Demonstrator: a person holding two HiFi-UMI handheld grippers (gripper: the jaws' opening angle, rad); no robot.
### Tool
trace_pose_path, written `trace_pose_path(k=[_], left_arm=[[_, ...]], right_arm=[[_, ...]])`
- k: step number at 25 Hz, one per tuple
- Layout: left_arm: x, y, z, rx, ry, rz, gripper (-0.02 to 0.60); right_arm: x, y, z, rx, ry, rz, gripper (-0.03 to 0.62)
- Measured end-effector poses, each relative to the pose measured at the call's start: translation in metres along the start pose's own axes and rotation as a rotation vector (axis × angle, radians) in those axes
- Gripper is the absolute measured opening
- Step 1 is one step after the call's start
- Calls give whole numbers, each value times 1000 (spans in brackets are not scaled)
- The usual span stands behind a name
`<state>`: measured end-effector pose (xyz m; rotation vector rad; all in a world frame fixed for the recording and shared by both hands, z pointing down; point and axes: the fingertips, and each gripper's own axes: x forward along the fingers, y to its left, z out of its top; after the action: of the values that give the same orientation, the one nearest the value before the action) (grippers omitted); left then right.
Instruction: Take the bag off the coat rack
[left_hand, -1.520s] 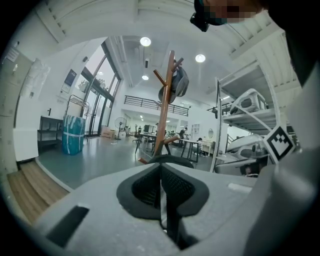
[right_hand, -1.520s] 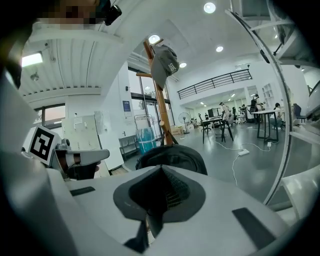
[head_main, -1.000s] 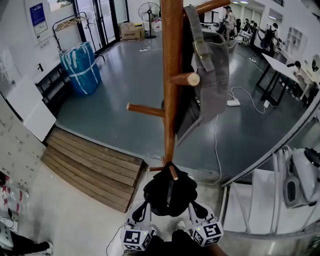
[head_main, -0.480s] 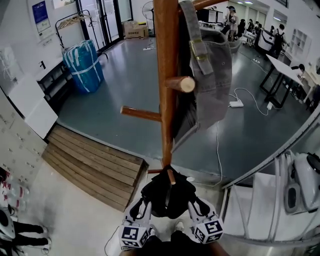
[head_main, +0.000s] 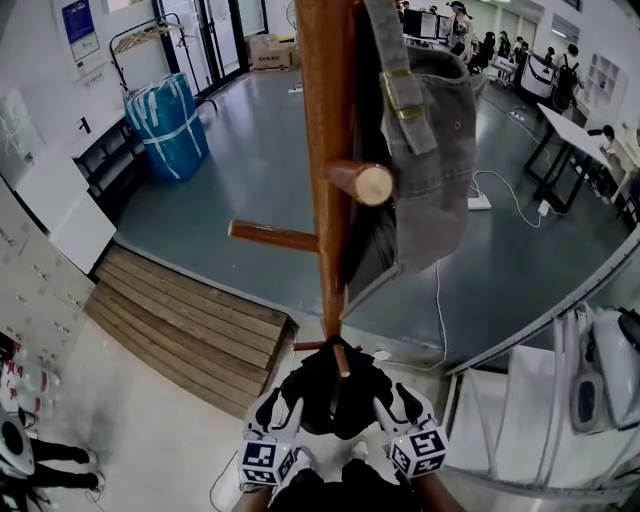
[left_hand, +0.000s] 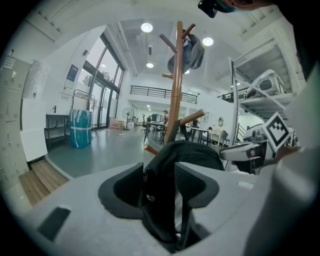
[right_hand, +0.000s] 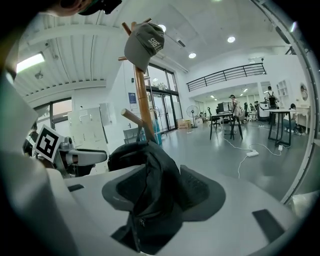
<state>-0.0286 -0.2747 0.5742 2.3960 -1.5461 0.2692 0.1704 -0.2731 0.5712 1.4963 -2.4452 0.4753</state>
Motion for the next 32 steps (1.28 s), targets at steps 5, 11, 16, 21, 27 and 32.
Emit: trace_pose_path(k=[5,11,16,21,27,32], left_arm=[[15,6,-3,6,32,-10,213],[32,14,-16,24,74,-29,229],[38,14,-15,1,84,-40,229],[42,14,-17,1,87,-40,214],[46,14,-18,26,83,-50,169],[43,11,-21,28,128,-83,135]], right_arm=[[14,-6,-3,-2,29,5,207],[30,-5,-10,0,66,27,212],[38,-5,-13,-1,78,15,212],[40,-11,-13,-7,74,-13,206],[42,-14,-14,-14,75,-21,160],[41,-10,-15,-21,85,-12,120]])
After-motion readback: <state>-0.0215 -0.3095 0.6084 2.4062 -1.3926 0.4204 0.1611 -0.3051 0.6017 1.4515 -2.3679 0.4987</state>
